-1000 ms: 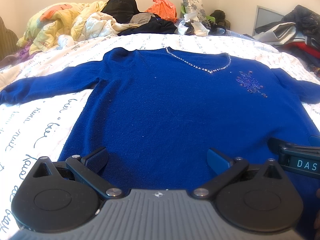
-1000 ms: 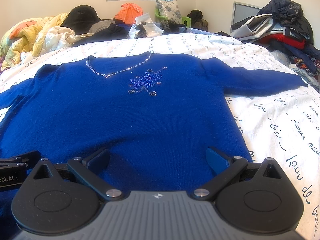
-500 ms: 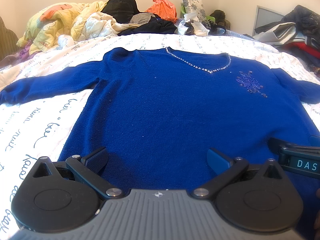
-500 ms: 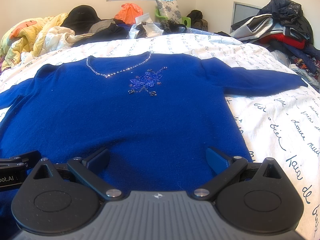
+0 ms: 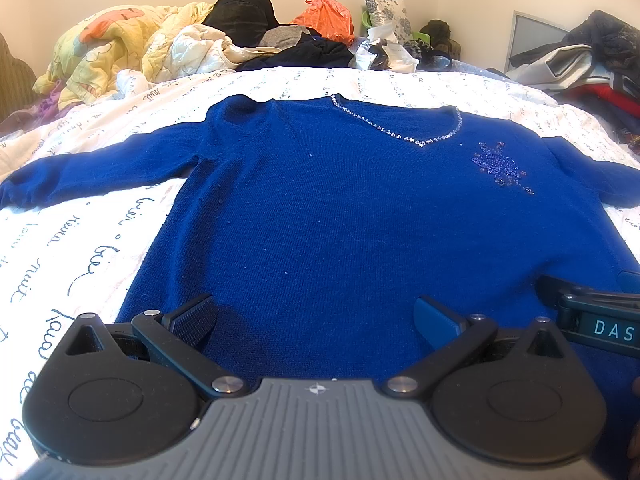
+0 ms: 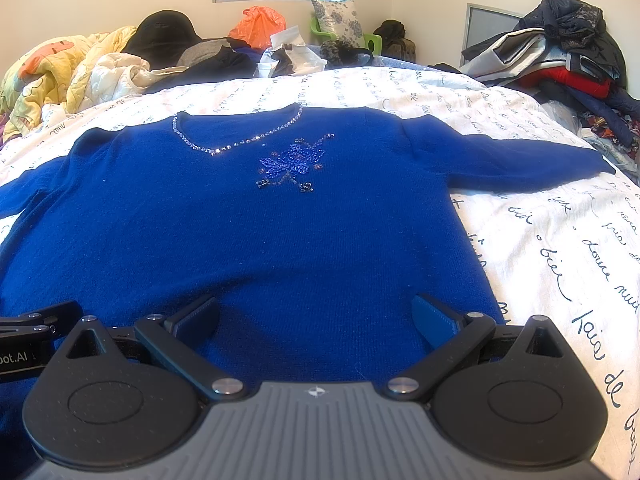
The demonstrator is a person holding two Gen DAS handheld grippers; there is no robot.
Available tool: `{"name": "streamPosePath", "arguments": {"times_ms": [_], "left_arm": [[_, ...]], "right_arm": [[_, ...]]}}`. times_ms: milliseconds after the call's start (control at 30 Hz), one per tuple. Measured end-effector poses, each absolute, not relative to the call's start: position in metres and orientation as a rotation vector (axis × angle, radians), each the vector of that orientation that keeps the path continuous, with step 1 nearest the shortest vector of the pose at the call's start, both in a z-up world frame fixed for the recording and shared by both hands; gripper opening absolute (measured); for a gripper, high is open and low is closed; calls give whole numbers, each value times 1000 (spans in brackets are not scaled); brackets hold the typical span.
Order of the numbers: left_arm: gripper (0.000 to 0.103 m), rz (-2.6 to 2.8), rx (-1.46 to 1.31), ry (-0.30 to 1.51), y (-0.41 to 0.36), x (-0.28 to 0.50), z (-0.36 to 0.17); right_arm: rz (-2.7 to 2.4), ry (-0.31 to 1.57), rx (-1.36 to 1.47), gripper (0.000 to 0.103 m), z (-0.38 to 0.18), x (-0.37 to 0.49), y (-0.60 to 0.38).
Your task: Fold small clothes
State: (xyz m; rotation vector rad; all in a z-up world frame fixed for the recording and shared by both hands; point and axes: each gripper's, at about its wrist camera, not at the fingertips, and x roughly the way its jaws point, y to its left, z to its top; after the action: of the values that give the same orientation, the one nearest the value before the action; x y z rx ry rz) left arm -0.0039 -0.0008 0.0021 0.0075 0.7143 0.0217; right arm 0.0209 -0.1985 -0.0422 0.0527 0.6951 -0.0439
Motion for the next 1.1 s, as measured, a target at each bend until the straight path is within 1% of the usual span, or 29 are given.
{"name": "streamPosePath", "arguments": {"times_ms": [533, 600, 633, 767, 867, 967, 1100], "left_arm": [[103, 22, 8, 714, -1, -4, 2], [103, 22, 8, 714, -1, -4, 2], [103, 21, 8, 714, -1, -4, 2], [103, 22, 8, 714, -1, -4, 2], [103, 22, 7, 714, -1, -4, 2], [103, 23, 8, 714, -1, -4, 2], [103, 22, 8, 714, -1, -4, 2]], "right_arm": [[-37, 701, 53, 103, -41, 21, -199], [41, 750, 87, 103, -28, 24, -210], [82, 739, 149, 103, -17, 24, -221], [217, 464, 459, 103, 44, 24, -313], [199, 333, 690, 103, 54, 43, -409], [40, 339, 909, 103, 36, 75, -511], [-205, 433, 986, 103, 2, 111, -611]]}}
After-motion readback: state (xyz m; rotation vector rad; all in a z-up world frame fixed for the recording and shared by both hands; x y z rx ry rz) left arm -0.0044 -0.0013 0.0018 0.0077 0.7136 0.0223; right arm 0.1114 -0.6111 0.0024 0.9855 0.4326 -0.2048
